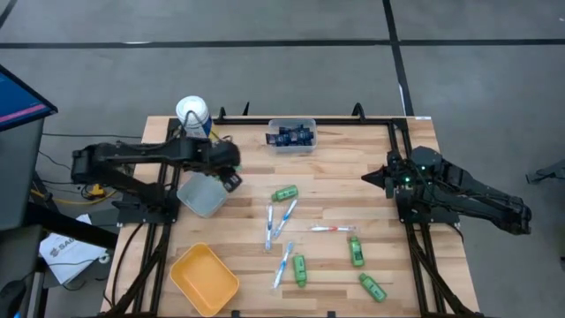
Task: Pick & Place Travel size toiletries
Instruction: Put the green shampoo into the gray bin
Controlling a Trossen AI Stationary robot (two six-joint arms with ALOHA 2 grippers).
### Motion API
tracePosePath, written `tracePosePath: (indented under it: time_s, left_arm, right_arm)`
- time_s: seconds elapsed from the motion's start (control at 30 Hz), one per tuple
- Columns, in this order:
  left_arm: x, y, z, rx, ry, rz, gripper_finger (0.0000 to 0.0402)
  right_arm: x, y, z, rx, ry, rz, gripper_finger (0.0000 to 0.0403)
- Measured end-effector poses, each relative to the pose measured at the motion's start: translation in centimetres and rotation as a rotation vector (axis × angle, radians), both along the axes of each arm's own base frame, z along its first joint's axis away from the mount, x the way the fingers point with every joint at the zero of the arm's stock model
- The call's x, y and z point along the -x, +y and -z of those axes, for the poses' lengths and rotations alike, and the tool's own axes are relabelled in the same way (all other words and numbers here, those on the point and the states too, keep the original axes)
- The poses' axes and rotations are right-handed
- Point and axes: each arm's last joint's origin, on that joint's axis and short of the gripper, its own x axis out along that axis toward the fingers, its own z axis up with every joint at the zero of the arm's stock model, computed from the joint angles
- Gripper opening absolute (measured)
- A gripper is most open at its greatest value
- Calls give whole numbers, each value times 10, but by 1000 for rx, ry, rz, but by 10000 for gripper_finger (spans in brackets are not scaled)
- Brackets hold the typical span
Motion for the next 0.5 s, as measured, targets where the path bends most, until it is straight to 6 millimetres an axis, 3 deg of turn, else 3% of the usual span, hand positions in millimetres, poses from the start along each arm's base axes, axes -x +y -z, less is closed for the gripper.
tracePosePath:
  time_s: [0.23,0.5]
  left_arm:
    - [36,-7,44,122,68,-172,146]
    - [49,-10,79,168,167,-219,159]
  right_arm:
    - [0,-1,0,2,0,13,1]
    - [0,-1,0,2,1,14,1]
